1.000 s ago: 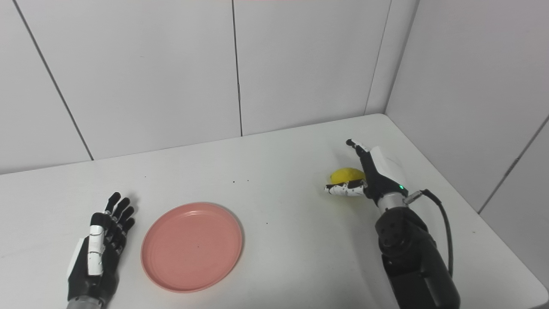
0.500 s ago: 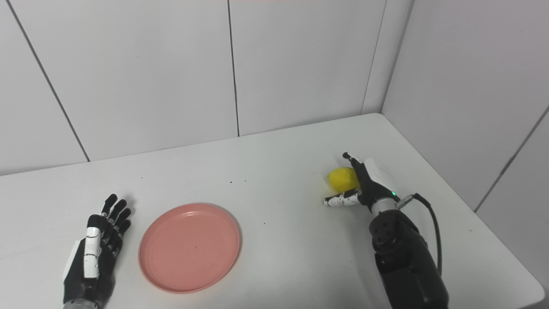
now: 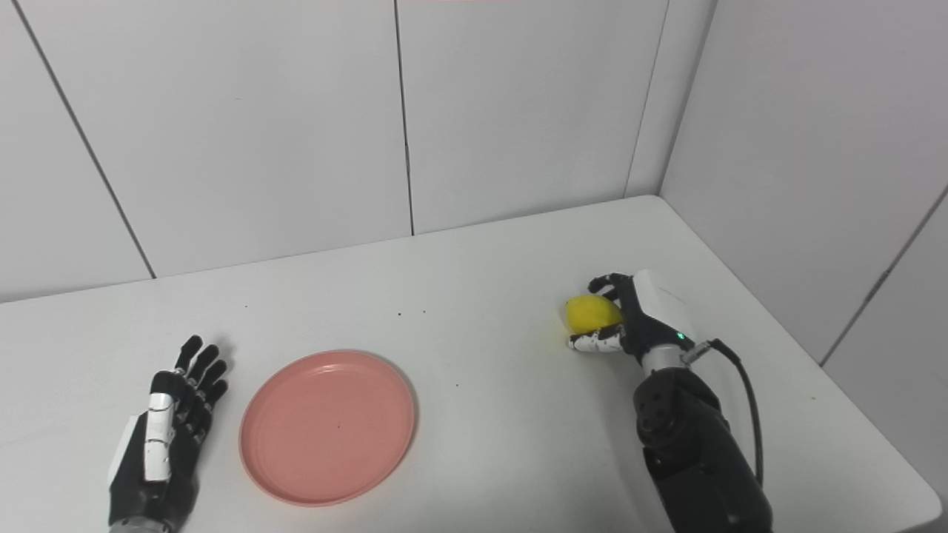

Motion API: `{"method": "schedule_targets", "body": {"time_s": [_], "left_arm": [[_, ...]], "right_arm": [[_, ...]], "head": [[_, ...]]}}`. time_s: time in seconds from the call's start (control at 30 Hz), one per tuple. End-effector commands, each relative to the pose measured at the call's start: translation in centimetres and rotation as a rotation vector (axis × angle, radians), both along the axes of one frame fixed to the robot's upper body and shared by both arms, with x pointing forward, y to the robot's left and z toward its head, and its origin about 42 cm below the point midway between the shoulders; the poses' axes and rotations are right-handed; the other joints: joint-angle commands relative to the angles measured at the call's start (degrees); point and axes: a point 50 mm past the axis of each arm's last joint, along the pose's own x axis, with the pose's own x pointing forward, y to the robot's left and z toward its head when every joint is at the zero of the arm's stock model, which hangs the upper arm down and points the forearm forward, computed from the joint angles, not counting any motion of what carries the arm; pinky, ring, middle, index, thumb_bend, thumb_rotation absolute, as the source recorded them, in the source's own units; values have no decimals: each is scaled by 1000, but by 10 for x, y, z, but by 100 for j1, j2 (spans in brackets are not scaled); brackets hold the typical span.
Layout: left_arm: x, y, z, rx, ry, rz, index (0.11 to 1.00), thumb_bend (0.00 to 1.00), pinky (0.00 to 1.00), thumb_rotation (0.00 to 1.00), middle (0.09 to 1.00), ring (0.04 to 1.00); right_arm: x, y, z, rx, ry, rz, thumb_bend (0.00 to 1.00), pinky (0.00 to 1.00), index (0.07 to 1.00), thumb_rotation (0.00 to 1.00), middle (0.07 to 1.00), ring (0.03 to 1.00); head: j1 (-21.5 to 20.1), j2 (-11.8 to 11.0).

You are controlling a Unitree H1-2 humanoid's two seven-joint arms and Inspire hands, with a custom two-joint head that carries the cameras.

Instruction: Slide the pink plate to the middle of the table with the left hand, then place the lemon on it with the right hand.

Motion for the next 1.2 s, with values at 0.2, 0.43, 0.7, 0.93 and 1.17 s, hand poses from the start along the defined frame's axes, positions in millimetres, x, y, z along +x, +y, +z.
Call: {"method": "schedule_targets", "body": {"time_s": [0.2, 0.43, 0.7, 0.93, 1.17], "left_arm": [[-6, 0, -10, -1, 49, 1, 960, 649, 969, 1000, 962, 959], [-7, -4, -10, -7, 52, -3, 956, 637, 968, 1000, 960, 957], [-16, -17, -9, -3, 40, -20, 957, 651, 982, 1000, 964, 964], [-20, -27, -13, 24, 21, -14, 966, 707, 978, 1000, 965, 959], [-19, -32, -14, 33, 12, -8, 967, 703, 971, 1000, 964, 958]], "right_arm": [[6, 5, 21, -58, -155, -6, 509, 280, 541, 0, 469, 375], [3, 14, 26, -60, -211, -1, 515, 221, 496, 0, 493, 385], [-15, 43, 38, 5, -343, 74, 514, 150, 516, 0, 433, 438], [-28, 88, 39, 131, -452, 209, 514, 163, 519, 0, 412, 443], [-31, 142, 43, 185, -530, 381, 515, 173, 519, 0, 441, 434]], "head": [[32, -17], [219, 12], [938, 81], [1305, 118], [1490, 137]]}}
